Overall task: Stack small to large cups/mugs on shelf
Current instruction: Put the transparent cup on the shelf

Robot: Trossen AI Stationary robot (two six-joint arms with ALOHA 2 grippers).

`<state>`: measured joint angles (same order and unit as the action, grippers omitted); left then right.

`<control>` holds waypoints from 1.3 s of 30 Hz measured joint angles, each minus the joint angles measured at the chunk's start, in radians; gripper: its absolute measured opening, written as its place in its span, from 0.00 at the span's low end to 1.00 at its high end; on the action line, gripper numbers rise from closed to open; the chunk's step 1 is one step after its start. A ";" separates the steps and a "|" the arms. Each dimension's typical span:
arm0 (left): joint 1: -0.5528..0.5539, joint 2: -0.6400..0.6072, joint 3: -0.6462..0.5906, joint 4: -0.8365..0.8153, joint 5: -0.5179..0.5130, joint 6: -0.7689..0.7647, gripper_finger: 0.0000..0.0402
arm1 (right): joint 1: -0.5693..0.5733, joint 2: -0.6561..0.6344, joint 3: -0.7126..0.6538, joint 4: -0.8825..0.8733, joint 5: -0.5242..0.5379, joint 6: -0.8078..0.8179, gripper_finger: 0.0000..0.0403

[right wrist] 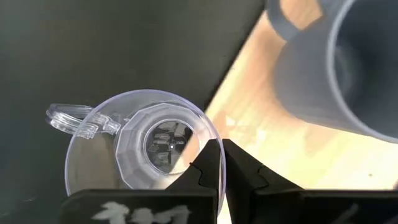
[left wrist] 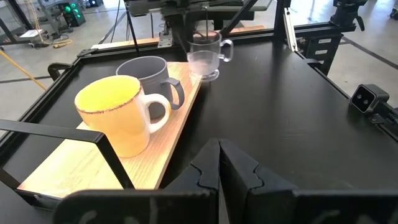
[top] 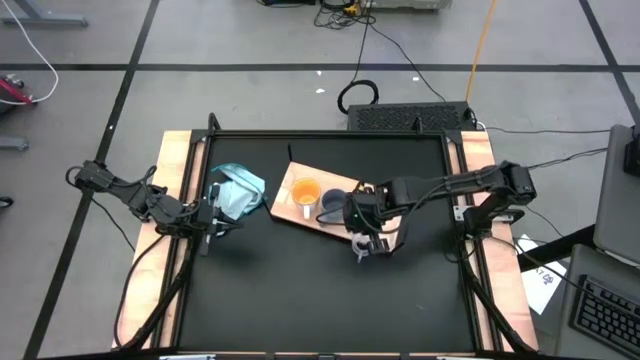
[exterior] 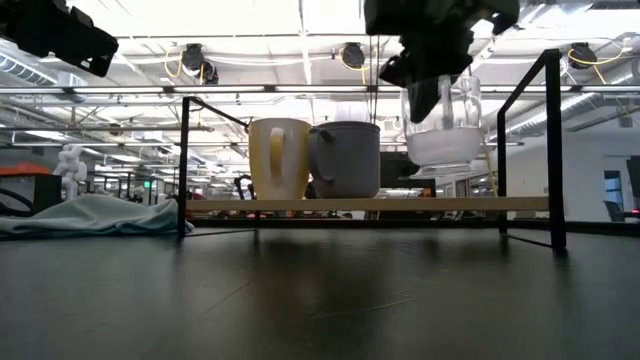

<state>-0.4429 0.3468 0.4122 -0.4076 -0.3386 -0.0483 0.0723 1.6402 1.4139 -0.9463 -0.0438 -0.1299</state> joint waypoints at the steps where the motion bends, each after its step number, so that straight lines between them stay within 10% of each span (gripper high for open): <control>1: 0.000 0.000 0.000 0.000 0.000 0.000 0.03 | -0.007 0.000 0.000 -0.001 0.014 -0.008 0.00; 39: 0.000 0.000 0.000 -0.001 0.000 -0.002 0.03 | -0.100 -0.140 -0.123 0.055 0.041 -0.043 0.00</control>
<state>-0.4431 0.3466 0.4122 -0.4086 -0.3386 -0.0498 -0.0273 1.4998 1.2914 -0.8915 -0.0024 -0.1726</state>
